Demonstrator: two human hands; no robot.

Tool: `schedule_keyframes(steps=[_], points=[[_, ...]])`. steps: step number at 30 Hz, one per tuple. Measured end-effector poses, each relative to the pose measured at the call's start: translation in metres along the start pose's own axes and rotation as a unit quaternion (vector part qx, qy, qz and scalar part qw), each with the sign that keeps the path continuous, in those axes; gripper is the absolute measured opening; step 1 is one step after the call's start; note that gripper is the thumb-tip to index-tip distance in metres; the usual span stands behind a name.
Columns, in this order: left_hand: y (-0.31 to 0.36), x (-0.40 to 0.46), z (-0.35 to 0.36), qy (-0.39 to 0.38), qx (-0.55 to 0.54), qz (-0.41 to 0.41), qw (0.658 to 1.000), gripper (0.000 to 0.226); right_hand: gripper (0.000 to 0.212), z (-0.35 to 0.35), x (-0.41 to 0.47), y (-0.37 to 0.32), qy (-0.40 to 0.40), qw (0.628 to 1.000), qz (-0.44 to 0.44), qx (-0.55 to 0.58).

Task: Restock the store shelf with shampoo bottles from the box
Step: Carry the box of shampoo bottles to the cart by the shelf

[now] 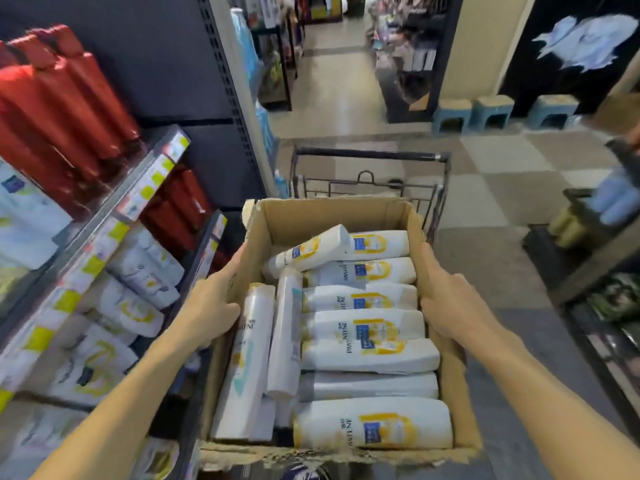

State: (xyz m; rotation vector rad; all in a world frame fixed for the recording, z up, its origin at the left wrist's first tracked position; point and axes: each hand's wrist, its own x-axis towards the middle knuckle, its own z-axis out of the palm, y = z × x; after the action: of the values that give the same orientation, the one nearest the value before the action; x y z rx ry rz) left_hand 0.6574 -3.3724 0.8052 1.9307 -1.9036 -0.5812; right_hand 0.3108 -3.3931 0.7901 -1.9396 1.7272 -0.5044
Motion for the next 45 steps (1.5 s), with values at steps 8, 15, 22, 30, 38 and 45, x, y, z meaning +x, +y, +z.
schedule_keyframes(steps=[8,15,22,30,38,45], points=[[-0.053,0.117,0.075,-0.061,-0.014,0.024,0.998,0.104,0.088,0.062,0.077,0.026,-0.025,0.992,0.12,-0.007],[-0.095,0.179,0.157,-0.13,0.007,0.02,0.991,0.1,0.094,0.146,0.111,0.083,-0.021,0.98,0.195,0.02],[-0.144,0.191,0.261,-0.209,0.003,-0.028,0.977,0.092,0.095,0.23,0.134,0.162,-0.082,0.958,0.274,-0.03],[-0.161,0.192,0.356,-0.233,-0.025,-0.155,0.96,0.073,0.078,0.315,0.133,0.235,-0.098,0.943,0.31,-0.067],[-0.193,0.183,0.41,-0.234,0.117,-0.181,0.948,0.097,0.051,0.379,0.139,0.272,-0.094,0.912,0.395,0.053],[-0.183,0.186,0.413,-0.264,0.095,-0.217,0.935,0.101,0.073,0.366,0.145,0.255,-0.187,0.895,0.404,-0.002]])
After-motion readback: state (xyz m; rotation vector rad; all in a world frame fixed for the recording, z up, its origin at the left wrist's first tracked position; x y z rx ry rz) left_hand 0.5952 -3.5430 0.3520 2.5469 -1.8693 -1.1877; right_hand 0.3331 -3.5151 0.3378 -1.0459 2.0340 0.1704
